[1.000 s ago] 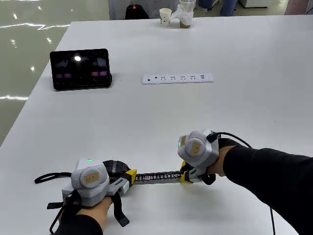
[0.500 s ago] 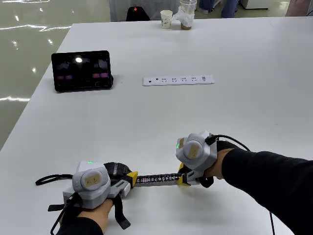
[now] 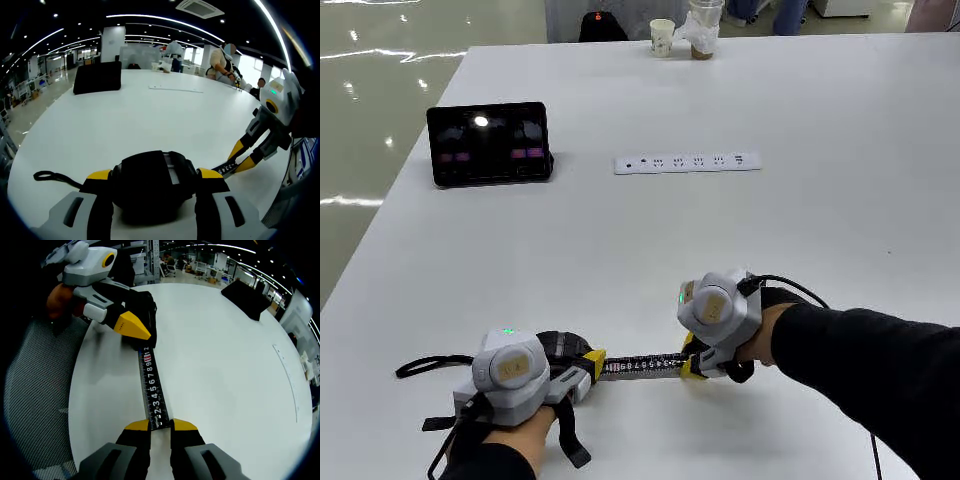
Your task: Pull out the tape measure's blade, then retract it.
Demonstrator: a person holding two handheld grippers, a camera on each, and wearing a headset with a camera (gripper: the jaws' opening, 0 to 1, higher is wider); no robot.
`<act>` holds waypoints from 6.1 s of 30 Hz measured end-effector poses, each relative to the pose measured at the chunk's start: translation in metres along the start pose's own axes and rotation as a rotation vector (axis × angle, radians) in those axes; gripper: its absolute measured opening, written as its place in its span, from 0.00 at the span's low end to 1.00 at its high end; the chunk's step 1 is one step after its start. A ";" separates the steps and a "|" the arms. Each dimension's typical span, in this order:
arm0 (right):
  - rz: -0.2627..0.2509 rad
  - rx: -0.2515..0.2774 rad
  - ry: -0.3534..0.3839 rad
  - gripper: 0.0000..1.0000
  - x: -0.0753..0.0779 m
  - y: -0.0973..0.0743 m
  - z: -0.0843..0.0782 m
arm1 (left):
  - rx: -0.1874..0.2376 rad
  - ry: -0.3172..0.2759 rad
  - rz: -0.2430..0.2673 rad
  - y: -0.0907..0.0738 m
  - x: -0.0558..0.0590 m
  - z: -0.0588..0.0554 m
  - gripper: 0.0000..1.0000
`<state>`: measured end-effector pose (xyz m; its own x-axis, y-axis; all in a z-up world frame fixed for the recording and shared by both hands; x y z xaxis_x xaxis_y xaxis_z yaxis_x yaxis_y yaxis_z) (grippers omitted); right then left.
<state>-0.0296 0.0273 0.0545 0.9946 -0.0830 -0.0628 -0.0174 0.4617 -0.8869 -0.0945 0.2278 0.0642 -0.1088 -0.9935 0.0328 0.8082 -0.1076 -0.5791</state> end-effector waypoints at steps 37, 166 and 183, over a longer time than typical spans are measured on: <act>0.020 0.038 -0.011 0.12 -0.002 0.010 0.016 | -0.007 -0.009 -0.007 0.000 0.000 0.000 0.61; 0.072 0.204 0.011 0.12 -0.021 0.047 0.071 | -0.001 -0.012 -0.056 -0.001 -0.005 -0.001 0.60; 0.083 0.207 -0.011 0.12 -0.021 0.052 0.077 | -0.001 -0.018 -0.057 -0.002 -0.005 -0.001 0.60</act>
<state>-0.0440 0.1207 0.0451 0.9917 -0.0275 -0.1258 -0.0795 0.6379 -0.7660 -0.0958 0.2330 0.0647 -0.1444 -0.9862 0.0808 0.8003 -0.1644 -0.5767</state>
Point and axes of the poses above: the centre of the closed fingertips' face, and the gripper's own axes: y roughly forward along the fingers, x roughly to its right, z roughly out of its top, the point moved 8 cm from there along -y, roughly backward along the fingers, and after that the axes turned 5 degrees about y, right-handed, at the moved point
